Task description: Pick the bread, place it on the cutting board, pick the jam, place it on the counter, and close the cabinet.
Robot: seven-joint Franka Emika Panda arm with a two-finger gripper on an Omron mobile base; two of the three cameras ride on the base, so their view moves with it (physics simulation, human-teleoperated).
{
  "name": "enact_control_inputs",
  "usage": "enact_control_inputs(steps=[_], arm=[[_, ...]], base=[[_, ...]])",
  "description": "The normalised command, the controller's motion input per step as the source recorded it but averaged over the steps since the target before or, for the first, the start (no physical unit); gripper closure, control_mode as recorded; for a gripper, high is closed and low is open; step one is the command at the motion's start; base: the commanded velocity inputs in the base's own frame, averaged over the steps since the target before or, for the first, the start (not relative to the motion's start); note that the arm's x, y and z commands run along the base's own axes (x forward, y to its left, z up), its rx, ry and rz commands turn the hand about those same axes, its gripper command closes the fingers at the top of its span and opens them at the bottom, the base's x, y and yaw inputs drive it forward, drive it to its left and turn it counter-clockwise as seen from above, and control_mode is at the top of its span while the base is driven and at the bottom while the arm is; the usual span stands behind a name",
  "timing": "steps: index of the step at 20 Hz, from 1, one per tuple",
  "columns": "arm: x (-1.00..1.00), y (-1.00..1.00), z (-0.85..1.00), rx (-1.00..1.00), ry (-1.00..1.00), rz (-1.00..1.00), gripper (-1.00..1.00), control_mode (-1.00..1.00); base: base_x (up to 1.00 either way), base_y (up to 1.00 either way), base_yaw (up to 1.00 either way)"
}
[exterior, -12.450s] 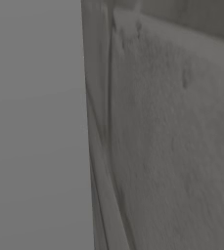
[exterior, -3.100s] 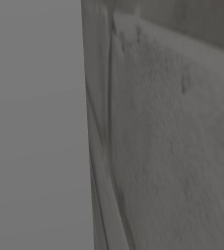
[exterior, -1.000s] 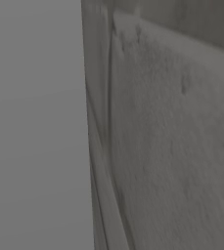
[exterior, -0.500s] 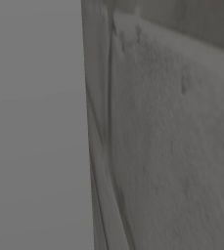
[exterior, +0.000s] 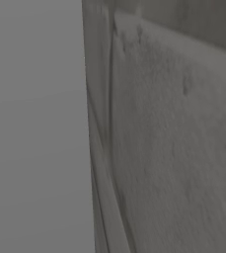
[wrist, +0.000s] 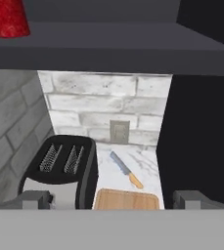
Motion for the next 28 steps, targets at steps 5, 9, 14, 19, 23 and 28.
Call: enact_control_inputs(steps=[5,9,14,19,23,28], arm=[[0.0,0.11,0.21,0.0,0.0,0.0,-1.0,-1.0],[0.0,0.11,0.23,0.0,0.0,0.0,-1.0,-1.0],[0.0,0.09,0.29,0.0,-0.04,0.0,-1.0,-1.0],[0.0,0.14,0.19,0.0,-0.05,0.0,-1.0,-1.0],[0.01,0.11,0.02,0.0,-0.05,0.0,-1.0,-1.0],[0.06,0.09,0.01,0.0,-0.05,0.0,-1.0,-1.0]], base=[[0.0,0.0,0.0],[0.0,0.0,0.0],[0.0,0.0,0.0],[0.0,0.0,0.0],[0.0,0.0,0.0],[0.0,0.0,0.0]])
